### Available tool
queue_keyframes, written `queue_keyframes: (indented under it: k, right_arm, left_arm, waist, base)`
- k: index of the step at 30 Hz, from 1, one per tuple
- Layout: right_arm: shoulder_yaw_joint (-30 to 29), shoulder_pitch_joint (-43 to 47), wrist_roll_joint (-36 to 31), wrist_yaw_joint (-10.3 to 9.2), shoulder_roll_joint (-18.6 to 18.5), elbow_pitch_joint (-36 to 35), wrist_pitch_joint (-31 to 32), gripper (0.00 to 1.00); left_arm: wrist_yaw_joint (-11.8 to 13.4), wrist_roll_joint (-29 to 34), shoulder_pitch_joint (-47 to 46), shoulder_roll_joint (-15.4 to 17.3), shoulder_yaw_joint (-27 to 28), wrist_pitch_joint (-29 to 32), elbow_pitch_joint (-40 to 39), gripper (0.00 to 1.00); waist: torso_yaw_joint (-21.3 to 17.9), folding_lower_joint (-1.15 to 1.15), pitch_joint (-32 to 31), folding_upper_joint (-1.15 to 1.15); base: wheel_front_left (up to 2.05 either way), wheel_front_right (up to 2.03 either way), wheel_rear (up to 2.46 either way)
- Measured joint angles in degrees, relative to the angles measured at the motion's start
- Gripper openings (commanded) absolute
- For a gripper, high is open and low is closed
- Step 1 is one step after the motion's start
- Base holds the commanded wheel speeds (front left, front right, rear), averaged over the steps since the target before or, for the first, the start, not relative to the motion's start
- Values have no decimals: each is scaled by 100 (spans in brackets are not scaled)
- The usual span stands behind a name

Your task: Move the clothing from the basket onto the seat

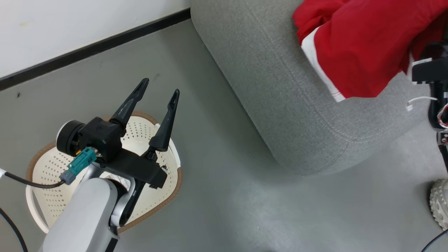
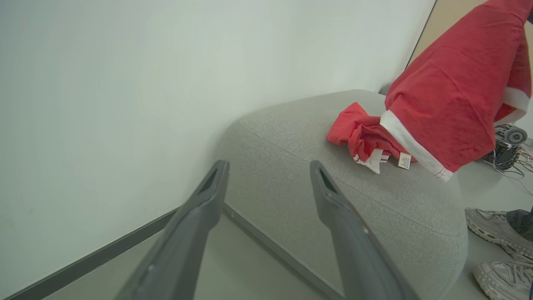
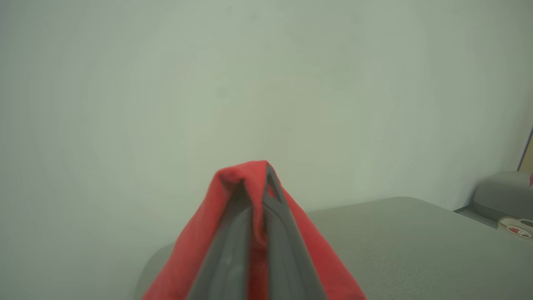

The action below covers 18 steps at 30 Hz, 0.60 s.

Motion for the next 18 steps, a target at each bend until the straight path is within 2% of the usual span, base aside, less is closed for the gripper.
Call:
queue_keyframes:
  k: [10,18]
  right_arm:
    - [-858,-14,-76,-5,-208,-25,0,0]
    - [-1469,-269,-181,-7,-235,85,-1,0]
  left_arm:
    - [-55,7,-8,168,-2,94,-144,100]
    - [-60,7,-8,309,26,144,-232,100]
  waist:
    - [128,0,430,0]
    - [262,0,753,0]
  base:
    - [0,0,0]
    - [0,0,0]
